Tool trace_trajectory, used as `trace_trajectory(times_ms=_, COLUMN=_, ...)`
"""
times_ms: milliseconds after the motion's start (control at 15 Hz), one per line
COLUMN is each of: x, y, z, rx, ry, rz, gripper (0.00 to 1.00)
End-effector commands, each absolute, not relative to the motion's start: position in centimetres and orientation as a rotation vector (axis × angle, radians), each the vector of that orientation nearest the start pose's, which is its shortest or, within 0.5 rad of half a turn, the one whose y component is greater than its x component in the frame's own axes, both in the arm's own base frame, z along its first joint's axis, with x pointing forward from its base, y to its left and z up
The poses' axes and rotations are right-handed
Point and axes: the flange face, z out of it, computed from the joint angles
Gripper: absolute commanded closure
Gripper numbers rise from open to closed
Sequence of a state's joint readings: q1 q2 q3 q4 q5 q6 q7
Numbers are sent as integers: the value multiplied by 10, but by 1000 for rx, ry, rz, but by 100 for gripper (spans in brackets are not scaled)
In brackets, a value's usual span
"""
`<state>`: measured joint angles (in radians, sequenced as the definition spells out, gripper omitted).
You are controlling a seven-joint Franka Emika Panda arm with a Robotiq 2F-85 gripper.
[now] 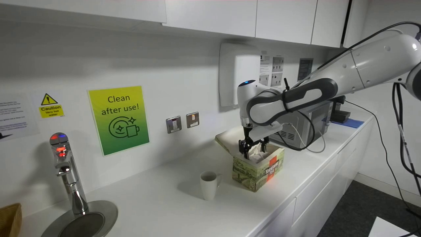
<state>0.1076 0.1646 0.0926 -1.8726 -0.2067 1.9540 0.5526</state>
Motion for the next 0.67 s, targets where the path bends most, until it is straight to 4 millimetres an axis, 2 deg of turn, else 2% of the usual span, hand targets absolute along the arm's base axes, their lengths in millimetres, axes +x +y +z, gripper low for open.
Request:
trace_trajectory(times_ms=0, x=589, y=97, z=427, rx=-3317, ry=494, rz=37, gripper=27)
trace_trajectory(times_ms=133, x=590, y=94, z=425, rx=-3317, ry=502, rz=40, gripper=38)
trace_trajectory(times_ms=600, x=590, y=93, z=425, rx=-3318, ry=510, rz=43, gripper=92)
